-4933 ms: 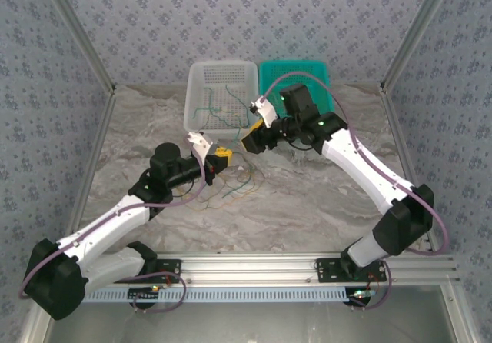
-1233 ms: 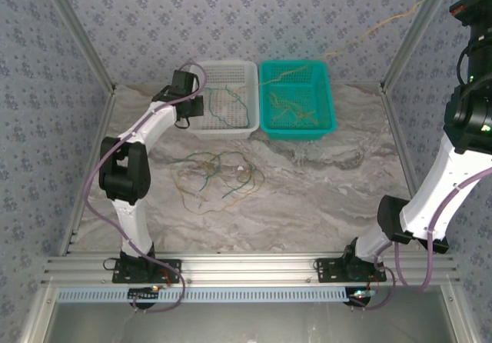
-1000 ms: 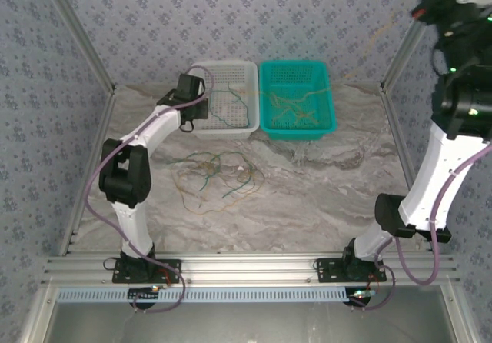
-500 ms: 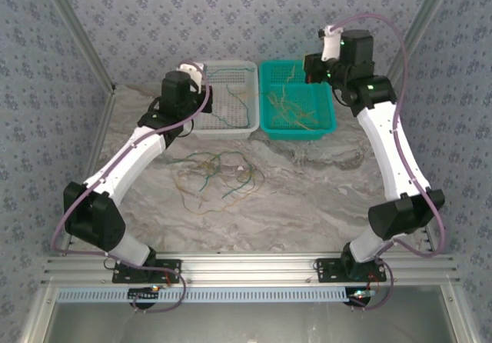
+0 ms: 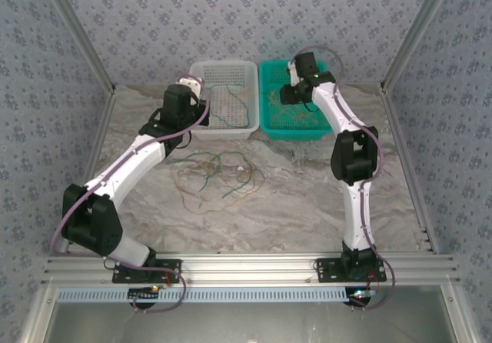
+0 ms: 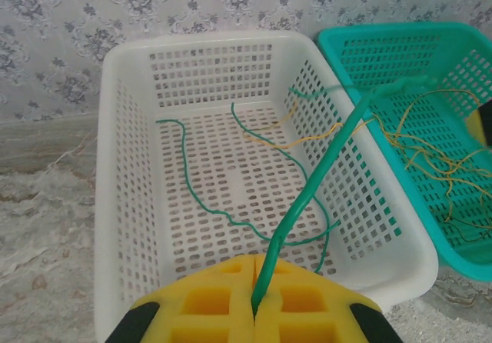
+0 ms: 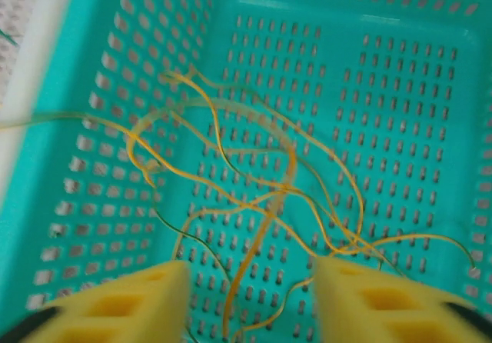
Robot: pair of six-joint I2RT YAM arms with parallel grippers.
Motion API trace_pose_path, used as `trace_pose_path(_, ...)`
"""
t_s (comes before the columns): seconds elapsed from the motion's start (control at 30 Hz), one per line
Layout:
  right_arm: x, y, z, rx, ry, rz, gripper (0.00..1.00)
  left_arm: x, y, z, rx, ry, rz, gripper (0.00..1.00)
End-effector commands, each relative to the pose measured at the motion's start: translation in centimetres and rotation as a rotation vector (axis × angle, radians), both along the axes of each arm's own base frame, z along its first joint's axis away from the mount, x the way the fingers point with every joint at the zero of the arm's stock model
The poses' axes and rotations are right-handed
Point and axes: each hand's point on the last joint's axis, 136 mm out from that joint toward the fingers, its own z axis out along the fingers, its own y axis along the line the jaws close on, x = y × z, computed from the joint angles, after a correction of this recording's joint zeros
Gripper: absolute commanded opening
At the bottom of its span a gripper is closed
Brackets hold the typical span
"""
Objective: Untangle the cables
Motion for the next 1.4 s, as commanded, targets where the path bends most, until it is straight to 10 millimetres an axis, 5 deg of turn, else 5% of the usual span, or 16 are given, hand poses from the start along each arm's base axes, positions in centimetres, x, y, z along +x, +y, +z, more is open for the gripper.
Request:
trace_pose_path(0.0,0.2,-0.4,4.9,-0.032,-0.097,0.003,0.64,-0.5,1.2,2.5,-0.022,-0.056,0.037,0.0)
trace_pose_path(0.23,-0.8,1.8,6.0,-0.046,-0.205,0.26,0.9,-0.6,1.8,1.6,-0.027,-0.037,0.045,0.0)
trace_pose_path(0.57,2.5,3.6,1.9,0.065,-0.144,0.433,0.82,-0.5,2.0,0.3,-0.022,-0.001,0.048,0.0)
trace_pose_path(1.07,3.9,5.7,-5.6,0.016,-0.12,0.603,0.81,-0.4,1.8,-0.2,-0.029,0.019,0.042,0.0)
trace_pose_path(1.17,4.8,6.2,-5.9,0.001,-0.16,0.607,0.71,-0.1,1.8,-0.8,-0.02,0.028,0.046,0.0)
trace_pose_path(1.37,5.9,6.6,-4.5,0.025,-0.233,0.609,0.19,1.3,1.1,-3.8,0.018,0.101,0.038,0.0)
